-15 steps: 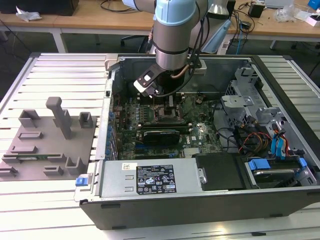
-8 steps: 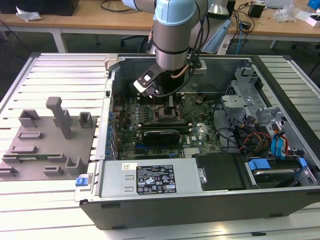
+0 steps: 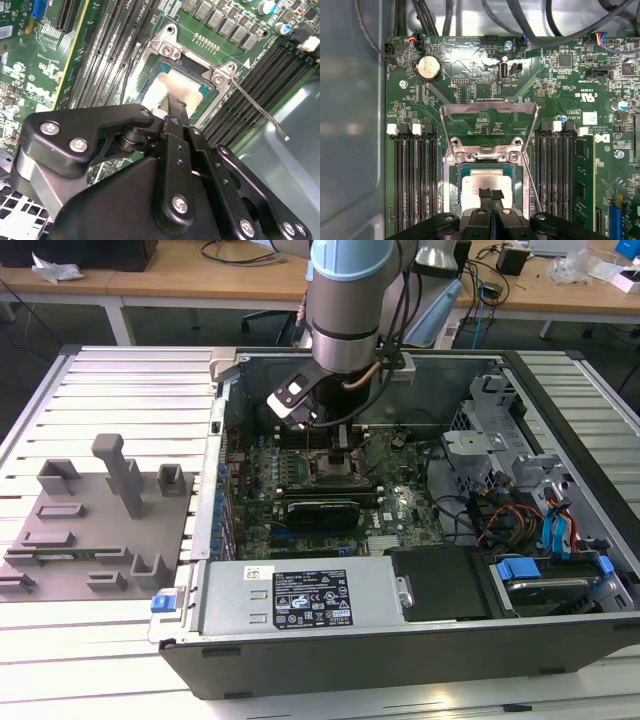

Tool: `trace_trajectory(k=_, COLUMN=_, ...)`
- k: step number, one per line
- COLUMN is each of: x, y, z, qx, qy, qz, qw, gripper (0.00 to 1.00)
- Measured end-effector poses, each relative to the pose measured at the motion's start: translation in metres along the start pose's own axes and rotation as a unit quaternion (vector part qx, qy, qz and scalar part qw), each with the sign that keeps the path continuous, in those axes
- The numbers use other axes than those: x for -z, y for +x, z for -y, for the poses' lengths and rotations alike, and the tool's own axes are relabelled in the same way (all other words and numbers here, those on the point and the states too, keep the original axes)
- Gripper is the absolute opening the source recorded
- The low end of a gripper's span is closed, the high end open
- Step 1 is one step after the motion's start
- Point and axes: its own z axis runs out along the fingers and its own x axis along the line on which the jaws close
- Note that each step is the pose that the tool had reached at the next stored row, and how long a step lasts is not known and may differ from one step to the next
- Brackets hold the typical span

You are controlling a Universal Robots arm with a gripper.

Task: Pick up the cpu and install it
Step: 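Place the cpu into insertion slot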

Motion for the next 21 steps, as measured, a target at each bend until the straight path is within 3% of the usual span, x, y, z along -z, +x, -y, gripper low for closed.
trace_trajectory(k=7, x=0.0095, y=-0.0001, z=-0.0003, qx=0.000, qy=0.0000, qz=0.0000, qw=1.0000, gripper=0.11)
trace_trajectory(k=21, x=0.0113, y=0.0002, z=-0.0004, qx=0.000, qy=0.0000, qz=0.0000, qw=1.0000, gripper=0.11)
